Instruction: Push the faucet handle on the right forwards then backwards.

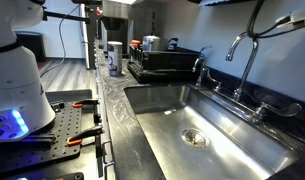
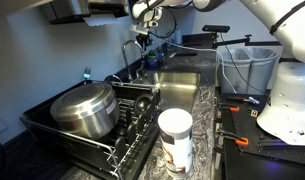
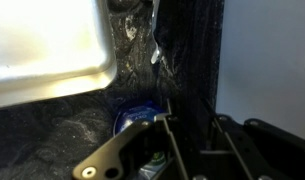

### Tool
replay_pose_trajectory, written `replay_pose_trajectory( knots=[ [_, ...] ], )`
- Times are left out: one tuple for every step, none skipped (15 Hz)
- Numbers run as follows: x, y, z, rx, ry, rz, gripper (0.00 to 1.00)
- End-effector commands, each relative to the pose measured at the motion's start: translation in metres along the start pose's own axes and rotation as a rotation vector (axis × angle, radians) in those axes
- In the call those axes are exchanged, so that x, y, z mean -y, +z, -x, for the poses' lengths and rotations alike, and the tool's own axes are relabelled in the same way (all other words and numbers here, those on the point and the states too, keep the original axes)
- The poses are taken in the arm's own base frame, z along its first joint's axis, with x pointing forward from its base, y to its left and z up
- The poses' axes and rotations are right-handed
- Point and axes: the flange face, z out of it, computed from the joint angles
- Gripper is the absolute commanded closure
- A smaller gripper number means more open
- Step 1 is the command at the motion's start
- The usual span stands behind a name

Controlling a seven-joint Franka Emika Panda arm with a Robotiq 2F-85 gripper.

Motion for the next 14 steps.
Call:
replay_pose_trajectory(
  knots=[
    [-0.022,-0.030,0.001,0.048,-0.051,0.023,0.39],
    [-0.027,-0.035,0.002,0.056,-0.067,0.028,0.32],
    [-0.032,-0.040,0.003,0.067,-0.087,0.032,0.26],
    [-0.037,-0.045,0.004,0.075,-0.106,0.035,0.17],
    [-0.043,-0.050,0.006,0.096,-0.143,0.040,0.10],
    [-0.049,-0.055,0.009,0.109,-0.177,0.041,0.01],
    [-0.055,-0.061,0.011,0.125,-0.223,0.043,0.00],
    [-0.061,-0.065,0.013,0.141,-0.265,0.049,0.00],
    [-0.067,-0.069,0.016,0.159,-0.309,0.059,0.00],
    [-0.073,-0.074,0.019,0.174,-0.351,0.072,0.00],
    [-0.079,-0.077,0.020,0.187,-0.383,0.084,0.00],
    [-0.084,-0.081,0.023,0.207,-0.419,0.098,0.00],
    [-0.089,-0.085,0.024,0.226,-0.458,0.113,0.00],
    [-0.095,-0.088,0.026,0.241,-0.498,0.131,0.00]
  ],
)
